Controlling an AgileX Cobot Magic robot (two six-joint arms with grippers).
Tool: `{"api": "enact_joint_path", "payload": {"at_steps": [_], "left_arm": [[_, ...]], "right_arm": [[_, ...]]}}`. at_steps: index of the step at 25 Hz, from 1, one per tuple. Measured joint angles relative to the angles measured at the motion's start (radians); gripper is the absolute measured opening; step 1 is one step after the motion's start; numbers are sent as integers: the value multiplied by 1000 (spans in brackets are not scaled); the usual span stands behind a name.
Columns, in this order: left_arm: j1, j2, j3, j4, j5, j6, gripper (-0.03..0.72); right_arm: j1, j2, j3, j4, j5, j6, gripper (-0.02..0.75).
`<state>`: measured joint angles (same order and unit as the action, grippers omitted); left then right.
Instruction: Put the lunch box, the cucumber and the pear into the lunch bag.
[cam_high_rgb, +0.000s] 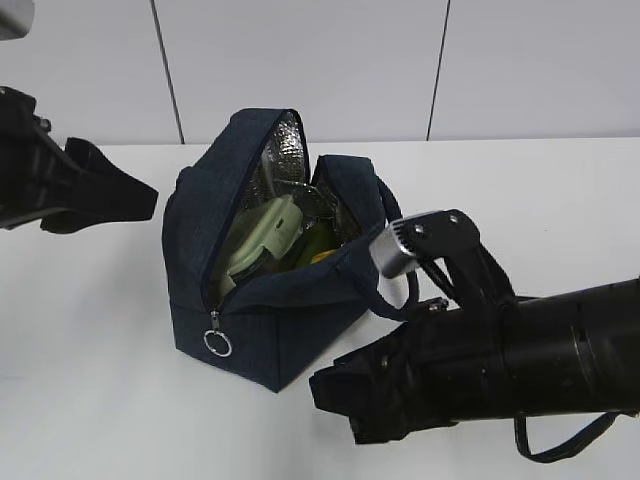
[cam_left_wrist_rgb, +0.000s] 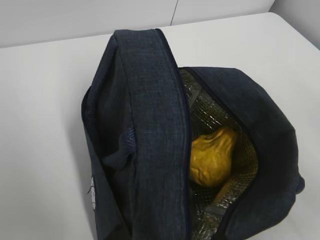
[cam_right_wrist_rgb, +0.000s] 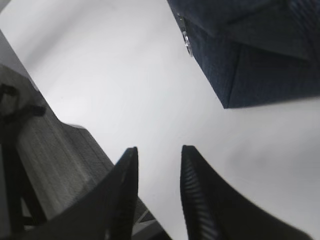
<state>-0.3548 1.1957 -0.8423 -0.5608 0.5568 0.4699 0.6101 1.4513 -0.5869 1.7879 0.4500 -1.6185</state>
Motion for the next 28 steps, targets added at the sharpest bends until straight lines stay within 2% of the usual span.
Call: {"api": "enact_joint_path", "payload": {"at_steps": [2,5,21,24,28], "left_arm": [[0,0,0,0,0,0,305],[0,0,0,0,3,0,303],[0,0,0,0,6,0,269],[0,0,0,0,6,0,269],[0,0,0,0,7,0,269]], "right_arm": [[0,0,0,1,-2,120,232],[0,0,0,2,-8,197,232],[0,0,0,-10,-35,218,230],[0,0,-5,-206,-72,366,230],[5,0,-9,-564,-187,713,230]]}}
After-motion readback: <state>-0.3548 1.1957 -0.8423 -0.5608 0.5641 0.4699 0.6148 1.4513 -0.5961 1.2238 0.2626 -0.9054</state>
